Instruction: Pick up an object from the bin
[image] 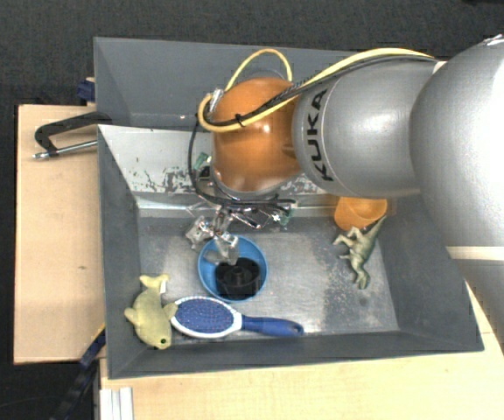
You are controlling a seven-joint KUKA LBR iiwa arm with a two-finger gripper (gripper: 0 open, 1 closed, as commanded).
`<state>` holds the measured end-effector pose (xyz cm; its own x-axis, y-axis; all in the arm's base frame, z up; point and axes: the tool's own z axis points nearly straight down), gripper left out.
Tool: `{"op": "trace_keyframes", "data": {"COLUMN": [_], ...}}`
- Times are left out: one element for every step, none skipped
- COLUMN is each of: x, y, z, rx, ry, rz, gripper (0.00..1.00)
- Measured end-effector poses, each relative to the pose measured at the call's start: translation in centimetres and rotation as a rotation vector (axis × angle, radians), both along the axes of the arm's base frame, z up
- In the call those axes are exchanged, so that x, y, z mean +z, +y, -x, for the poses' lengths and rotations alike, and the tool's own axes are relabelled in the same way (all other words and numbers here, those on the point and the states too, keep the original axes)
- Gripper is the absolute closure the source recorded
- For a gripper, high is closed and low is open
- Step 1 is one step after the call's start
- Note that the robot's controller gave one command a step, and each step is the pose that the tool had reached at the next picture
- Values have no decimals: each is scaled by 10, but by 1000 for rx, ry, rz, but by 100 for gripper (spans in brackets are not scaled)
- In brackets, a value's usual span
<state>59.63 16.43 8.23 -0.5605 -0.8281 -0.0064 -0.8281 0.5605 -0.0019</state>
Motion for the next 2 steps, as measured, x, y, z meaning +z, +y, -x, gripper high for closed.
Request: {"op": "trace_keyframes", "data": {"x": [-10,172], "y": [53,22], "z": [-4,-8], "rx": [464,427], "ry": [-4,-12], "rz": [1,2], "gripper": [100,100]}}
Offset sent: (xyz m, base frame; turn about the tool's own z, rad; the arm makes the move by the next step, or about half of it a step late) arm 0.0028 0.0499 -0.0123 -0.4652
